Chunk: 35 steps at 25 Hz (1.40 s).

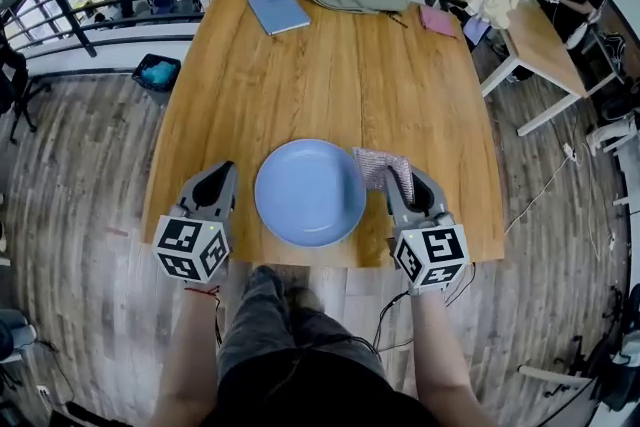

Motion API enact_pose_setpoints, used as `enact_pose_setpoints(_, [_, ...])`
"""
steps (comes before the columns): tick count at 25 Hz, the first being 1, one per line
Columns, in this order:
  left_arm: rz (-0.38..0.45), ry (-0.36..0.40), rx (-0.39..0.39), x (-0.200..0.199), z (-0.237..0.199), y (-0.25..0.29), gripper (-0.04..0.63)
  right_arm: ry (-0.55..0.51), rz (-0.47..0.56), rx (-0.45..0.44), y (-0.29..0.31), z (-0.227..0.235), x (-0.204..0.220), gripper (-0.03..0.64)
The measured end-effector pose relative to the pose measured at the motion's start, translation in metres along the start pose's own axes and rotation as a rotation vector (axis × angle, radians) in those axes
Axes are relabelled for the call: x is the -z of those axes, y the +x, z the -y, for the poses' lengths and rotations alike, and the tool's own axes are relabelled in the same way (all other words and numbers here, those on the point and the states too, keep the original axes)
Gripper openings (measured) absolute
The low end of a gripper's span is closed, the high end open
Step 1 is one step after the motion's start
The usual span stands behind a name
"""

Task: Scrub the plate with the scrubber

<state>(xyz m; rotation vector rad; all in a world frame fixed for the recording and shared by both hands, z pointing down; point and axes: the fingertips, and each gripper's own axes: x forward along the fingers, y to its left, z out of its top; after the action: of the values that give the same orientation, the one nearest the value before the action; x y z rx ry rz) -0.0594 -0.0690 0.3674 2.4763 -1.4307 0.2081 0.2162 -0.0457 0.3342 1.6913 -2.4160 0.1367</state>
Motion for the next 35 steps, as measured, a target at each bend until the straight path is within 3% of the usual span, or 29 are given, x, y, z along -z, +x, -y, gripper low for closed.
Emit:
enact_pose_setpoints(10, [0.142,0.02,-0.005,-0.073,0.023,-0.035,-0.005,0.027,0.197,0.013,-0.047,0.003,-0.089,0.08])
enact_pose_setpoints(22, [0.326,0.044,0.003,-0.15,0.056,-0.095,-0.005,0.007,0.408,0.017,-0.113,-0.006,-0.162,0.08])
enact_pose_setpoints(35, [0.403,0.008,-0.017,-0.169,0.069,-0.142,-0.005,0.039,0.535,0.004,-0.153,-0.018,-0.188,0.081])
